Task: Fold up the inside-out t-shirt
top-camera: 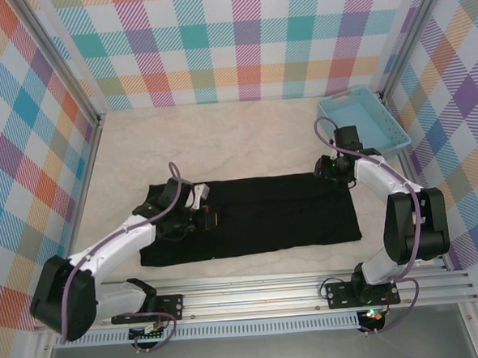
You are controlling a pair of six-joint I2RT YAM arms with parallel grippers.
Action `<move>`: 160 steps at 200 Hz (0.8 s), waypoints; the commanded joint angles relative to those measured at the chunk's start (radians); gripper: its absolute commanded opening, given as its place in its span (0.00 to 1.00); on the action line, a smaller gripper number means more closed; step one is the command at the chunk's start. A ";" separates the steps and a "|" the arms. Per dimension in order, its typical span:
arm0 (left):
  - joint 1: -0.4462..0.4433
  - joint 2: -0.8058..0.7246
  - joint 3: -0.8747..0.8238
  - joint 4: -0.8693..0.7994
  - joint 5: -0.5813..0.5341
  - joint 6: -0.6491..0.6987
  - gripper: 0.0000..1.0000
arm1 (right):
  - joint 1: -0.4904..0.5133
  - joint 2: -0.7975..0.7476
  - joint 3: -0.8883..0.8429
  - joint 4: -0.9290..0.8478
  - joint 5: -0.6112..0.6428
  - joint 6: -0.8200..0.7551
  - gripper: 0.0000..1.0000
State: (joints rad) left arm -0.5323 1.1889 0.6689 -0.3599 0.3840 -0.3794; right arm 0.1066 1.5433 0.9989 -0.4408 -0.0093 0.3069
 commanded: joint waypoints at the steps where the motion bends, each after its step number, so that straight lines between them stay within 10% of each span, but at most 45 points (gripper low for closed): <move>1: -0.049 -0.033 -0.035 -0.027 0.085 -0.071 0.01 | 0.013 0.008 0.017 0.009 -0.012 0.000 0.41; 50: -0.086 0.041 0.044 -0.119 0.157 -0.012 0.45 | 0.031 -0.015 0.020 -0.005 -0.004 -0.008 0.41; 106: 0.028 -0.016 0.091 -0.166 -0.235 -0.076 0.59 | 0.143 -0.046 0.004 -0.035 -0.051 -0.050 0.43; 160: 0.218 0.118 0.028 0.007 -0.307 -0.154 0.68 | 0.114 0.035 0.037 -0.085 0.002 -0.016 0.50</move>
State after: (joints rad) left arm -0.3920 1.2549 0.7322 -0.4316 0.1291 -0.4873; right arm 0.2749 1.5379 1.0058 -0.4942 -0.0532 0.2771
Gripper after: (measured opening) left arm 0.671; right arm 0.491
